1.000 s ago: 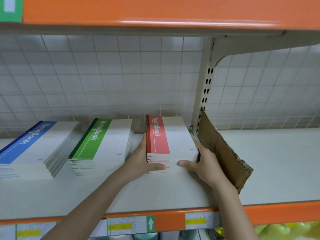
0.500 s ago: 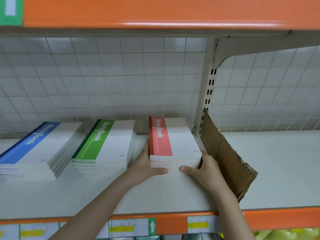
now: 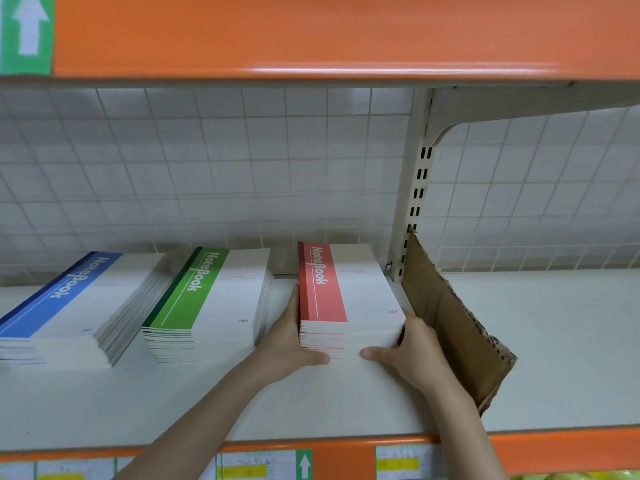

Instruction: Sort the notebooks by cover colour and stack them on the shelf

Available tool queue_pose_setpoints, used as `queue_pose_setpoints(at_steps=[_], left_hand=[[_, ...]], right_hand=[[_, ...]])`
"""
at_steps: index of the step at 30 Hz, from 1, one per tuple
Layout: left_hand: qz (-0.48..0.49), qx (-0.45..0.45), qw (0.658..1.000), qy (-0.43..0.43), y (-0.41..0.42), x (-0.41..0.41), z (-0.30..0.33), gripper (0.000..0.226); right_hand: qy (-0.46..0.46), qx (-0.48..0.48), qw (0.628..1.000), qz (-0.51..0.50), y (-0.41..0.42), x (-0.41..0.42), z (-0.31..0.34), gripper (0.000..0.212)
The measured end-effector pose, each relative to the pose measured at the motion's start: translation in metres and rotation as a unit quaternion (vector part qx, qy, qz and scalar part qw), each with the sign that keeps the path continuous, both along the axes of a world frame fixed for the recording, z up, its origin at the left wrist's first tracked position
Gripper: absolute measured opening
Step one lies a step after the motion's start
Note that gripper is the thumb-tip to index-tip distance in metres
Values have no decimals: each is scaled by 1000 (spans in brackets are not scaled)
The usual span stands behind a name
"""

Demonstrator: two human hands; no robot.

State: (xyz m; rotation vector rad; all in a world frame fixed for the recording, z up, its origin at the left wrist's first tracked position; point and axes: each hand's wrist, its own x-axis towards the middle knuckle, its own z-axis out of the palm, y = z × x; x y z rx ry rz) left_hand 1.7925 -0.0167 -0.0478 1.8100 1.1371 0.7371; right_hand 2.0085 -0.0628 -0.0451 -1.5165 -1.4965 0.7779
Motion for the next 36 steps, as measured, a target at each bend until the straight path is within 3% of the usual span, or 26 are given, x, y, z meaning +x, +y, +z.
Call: queue_pose_setpoints(at_steps=[21, 25, 29, 32, 36], left_hand=[[22, -16, 1000, -15, -3, -2, -5, 110], [9, -19, 1000, -11, -4, -4, -6, 95], [13, -23, 1000, 3, -3, -5, -5, 89], [27, -22, 999, 26, -6, -4, -4, 91], [59, -27, 997, 30, -17, -7, 5, 116]], right_hand=[[-2, -16, 1000, -2, -1, 0, -3, 45], [64, -2, 998, 9, -9, -3, 3, 64], [147, 19, 988, -41, -12, -11, 16, 104], [162, 34, 984, -64, -11, -21, 21, 94], [100, 101, 983, -113, -18, -32, 24, 77]])
